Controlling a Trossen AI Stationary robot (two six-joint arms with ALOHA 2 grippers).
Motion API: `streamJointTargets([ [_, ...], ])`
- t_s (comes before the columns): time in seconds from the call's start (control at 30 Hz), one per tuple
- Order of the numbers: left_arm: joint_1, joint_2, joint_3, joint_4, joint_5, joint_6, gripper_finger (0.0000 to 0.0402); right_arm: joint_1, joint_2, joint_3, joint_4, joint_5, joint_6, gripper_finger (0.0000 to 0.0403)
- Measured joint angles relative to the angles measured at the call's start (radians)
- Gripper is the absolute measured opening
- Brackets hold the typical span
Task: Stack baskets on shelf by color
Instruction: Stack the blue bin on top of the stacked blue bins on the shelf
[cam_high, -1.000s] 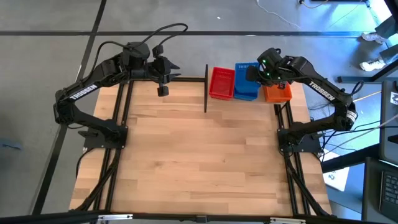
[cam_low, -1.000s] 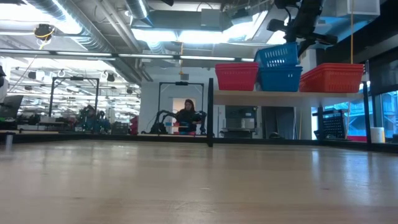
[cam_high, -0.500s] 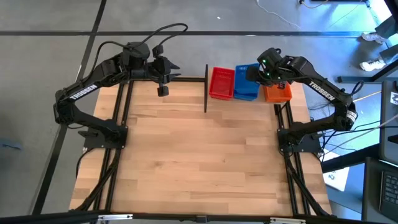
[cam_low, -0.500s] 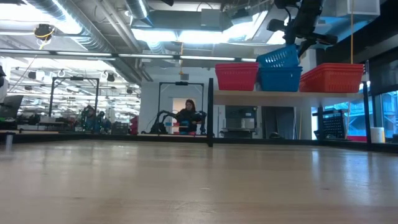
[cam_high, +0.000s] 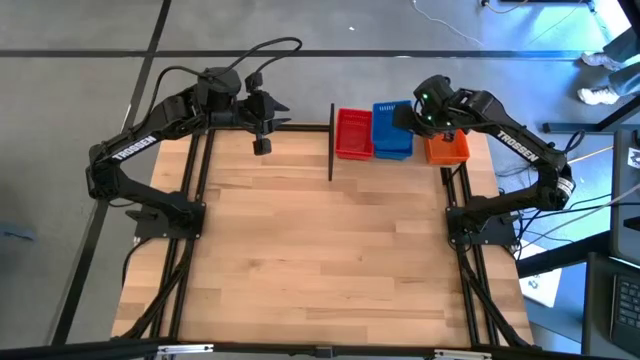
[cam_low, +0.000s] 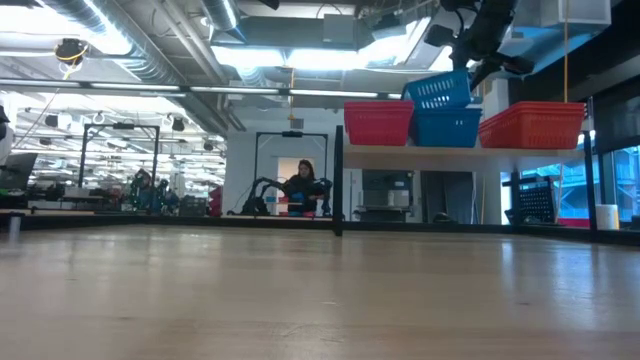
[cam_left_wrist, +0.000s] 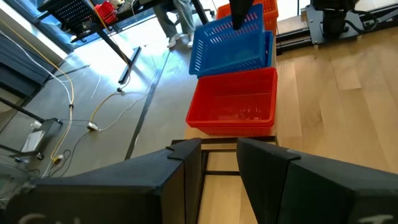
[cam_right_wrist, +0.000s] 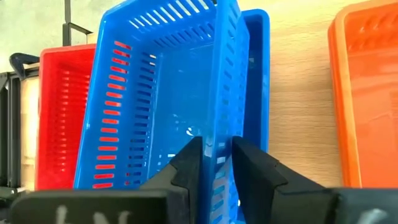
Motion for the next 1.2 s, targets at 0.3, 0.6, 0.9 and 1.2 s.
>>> streamJointTargets([
  [0.3, 0.000, 0.000, 0.000, 0.000, 0.000, 0.000, 0.0096, 0.000, 0.001, 0.000, -0.001, 0.009, -0.033, 0.0082],
  [0.6, 0.000, 0.000, 0.000, 0.000, 0.000, 0.000, 0.0096, 0.000, 0.026, 0.000, -0.003, 0.008, -0.023, 0.0083],
  [0.9, 0.000, 0.000, 0.000, 0.000, 0.000, 0.000, 0.0096, 0.000, 0.026, 0.000, 0.000, 0.003, -0.009, 0.0083],
  [1.2, 0.000, 0.000, 0.000, 0.000, 0.000, 0.000, 0.0096, 0.000, 0.026, 0.000, 0.002, -0.027, -0.001, 0.0083],
])
